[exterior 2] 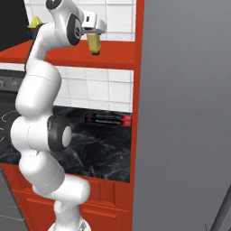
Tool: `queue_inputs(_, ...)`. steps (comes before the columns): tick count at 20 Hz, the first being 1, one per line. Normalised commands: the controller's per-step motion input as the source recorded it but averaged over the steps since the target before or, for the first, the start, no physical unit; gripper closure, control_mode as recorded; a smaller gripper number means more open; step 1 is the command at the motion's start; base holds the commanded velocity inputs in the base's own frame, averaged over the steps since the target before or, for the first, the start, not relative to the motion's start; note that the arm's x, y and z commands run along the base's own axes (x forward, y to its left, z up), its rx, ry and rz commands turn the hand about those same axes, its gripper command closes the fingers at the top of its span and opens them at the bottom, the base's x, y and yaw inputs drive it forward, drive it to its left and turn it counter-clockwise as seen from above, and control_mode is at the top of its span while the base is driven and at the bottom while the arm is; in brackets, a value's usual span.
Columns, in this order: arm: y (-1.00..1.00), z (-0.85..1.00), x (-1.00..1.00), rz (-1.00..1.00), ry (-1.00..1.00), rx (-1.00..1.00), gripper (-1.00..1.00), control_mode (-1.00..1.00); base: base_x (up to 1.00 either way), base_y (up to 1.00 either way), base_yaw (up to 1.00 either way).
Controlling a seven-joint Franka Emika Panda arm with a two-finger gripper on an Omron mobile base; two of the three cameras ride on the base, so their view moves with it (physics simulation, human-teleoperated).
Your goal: Pick the mustard and oil and vinegar bottle from the counter and place them in the cabinet.
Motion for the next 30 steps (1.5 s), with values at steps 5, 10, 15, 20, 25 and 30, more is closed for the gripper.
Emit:
queue_inputs(5,-0.12,-0.20,0.26,0.00,0.00,0.00,-1.00,-1.00,0.00,0.00,0.00)
queue_inputs(10,-0.01,-0.03,0.06,0.00,0.00,0.00,-1.00,-1.00,0.00,0.00,0.00)
queue_inputs(15,0.00,0.00,0.02,0.00,0.00,0.00,-1.00,-1.00,0.00,0.00,0.00)
queue_inputs(20,0.00,0.00,0.00,0.00,-0.02,0.00,-1.00,-1.00,0.00,0.00,0.00)
queue_inputs(25,0.00,0.07,-0.07,0.00,-0.04,0.00,-1.00,-1.00,0.00,0.00,0.00)
queue_inputs(30,0.00,0.00,-0.40,0.00,-0.05,0.00,-1.00,-1.00,0.00,0.00,0.00)
